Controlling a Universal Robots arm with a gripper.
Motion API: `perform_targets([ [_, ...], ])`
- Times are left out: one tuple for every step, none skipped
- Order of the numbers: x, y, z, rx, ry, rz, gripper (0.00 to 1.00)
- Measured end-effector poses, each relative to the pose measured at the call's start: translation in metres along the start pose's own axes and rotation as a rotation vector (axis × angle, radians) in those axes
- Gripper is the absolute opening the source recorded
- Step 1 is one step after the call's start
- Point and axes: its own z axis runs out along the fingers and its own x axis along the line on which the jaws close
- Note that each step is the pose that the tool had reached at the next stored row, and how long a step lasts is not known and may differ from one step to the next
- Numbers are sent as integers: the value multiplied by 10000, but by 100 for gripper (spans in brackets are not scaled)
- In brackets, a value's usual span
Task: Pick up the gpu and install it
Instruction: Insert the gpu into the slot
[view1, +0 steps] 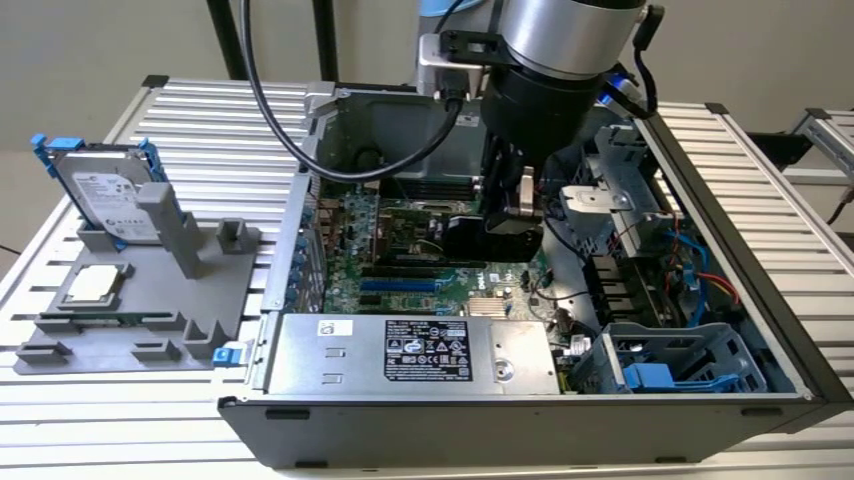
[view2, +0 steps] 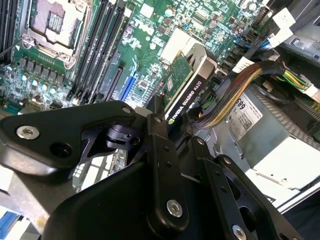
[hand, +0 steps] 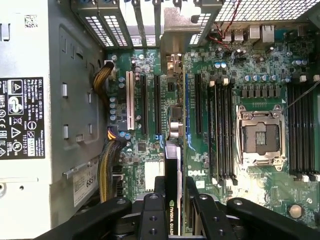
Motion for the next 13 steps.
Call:
perform_targets([
  [0, 0, 2, -1, 1, 0, 0],
  [-1, 0, 6, 0, -1, 0, 0],
  [-1, -1, 11, 0, -1, 0, 0],
  [-1, -1, 17, 0, 0, 0, 0],
  [-2, -1, 27, 0, 0, 0, 0],
  [-4, -1, 40, 0, -1, 1, 0],
  [-5, -1, 52, 0, -1, 0, 0],
  [-7, -1, 64, 1, -2, 1, 0],
  [-8, 0, 74, 0, -1, 1, 0],
  [-9, 2, 85, 0, -1, 2, 0],
  [-11, 2, 97, 0, -1, 1, 0],
  [-11, 3, 107, 0, 1, 1, 0],
  [-13, 4, 118, 0, 0, 0, 0],
])
